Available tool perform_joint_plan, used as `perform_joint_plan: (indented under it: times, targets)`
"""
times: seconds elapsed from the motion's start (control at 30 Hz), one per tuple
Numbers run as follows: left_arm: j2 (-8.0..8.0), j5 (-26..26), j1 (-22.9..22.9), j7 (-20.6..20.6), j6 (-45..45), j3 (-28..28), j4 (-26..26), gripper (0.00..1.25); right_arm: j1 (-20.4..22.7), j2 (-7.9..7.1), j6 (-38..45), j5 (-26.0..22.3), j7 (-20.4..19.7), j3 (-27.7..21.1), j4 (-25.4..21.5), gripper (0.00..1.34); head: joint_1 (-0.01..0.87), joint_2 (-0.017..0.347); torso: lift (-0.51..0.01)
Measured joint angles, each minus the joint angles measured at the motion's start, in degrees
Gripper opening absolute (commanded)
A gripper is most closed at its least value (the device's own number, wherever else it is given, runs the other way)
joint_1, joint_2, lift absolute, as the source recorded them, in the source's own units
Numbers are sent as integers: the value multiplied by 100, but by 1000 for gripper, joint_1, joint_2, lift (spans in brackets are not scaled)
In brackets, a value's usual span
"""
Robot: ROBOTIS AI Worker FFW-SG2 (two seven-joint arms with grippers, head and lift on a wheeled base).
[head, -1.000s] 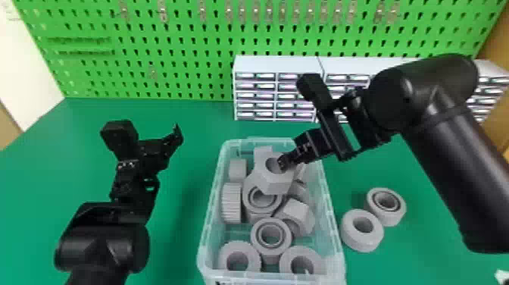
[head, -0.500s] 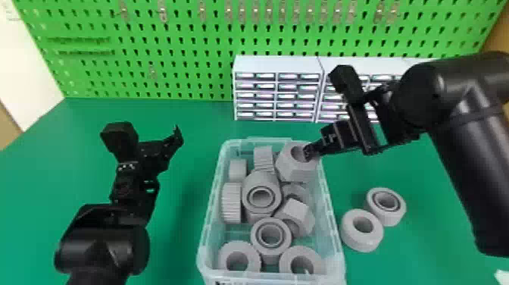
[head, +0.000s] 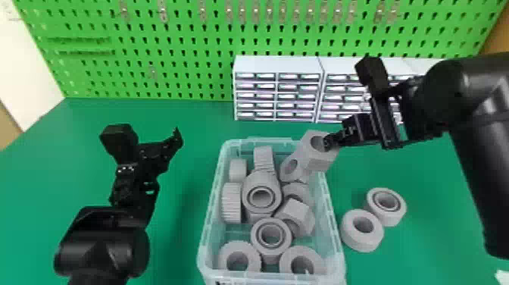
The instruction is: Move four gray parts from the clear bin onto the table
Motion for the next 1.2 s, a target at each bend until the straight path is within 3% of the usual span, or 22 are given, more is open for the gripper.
perform_joint_plan:
  times: [0.63, 1.2]
  targets:
    - [0, 10, 2, 0, -47, 6, 5, 1086, 286, -76, 0, 651, 0, -773, -58, 307, 693, 72, -52]
    - [0, 18, -26, 7, -47, -19, 7, 1086, 272, -122, -471, 632, 0, -813, 733, 307, 693, 72, -52]
